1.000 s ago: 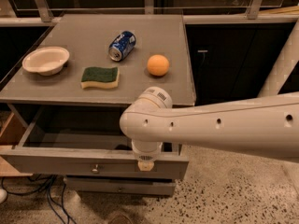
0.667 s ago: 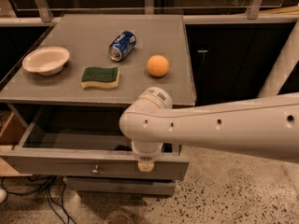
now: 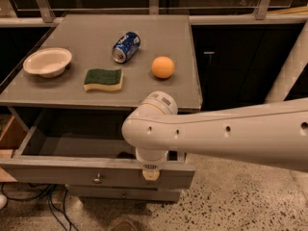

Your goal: Open top drawer

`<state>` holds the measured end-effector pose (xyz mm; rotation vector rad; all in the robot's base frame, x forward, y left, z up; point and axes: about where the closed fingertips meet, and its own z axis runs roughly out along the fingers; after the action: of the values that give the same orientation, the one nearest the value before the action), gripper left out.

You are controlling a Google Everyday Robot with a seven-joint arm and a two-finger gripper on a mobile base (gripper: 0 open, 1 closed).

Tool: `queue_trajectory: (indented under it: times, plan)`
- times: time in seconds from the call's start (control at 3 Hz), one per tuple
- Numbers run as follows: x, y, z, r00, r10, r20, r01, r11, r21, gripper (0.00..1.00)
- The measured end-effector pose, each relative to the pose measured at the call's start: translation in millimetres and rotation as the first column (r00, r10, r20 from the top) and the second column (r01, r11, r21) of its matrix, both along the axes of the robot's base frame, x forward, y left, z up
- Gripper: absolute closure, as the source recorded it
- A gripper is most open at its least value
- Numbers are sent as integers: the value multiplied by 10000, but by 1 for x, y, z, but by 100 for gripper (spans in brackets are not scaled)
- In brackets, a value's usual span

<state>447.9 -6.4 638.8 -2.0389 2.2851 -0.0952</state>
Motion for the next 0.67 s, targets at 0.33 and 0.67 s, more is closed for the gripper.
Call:
queue_trajectory:
  times: [0.33,0.67]
  plan:
    - [-6,-2,1,9999,-131,-52,131,9999,-71,100]
    - [-17,-5,2,9994,-315,-168,312,9993,-191,100]
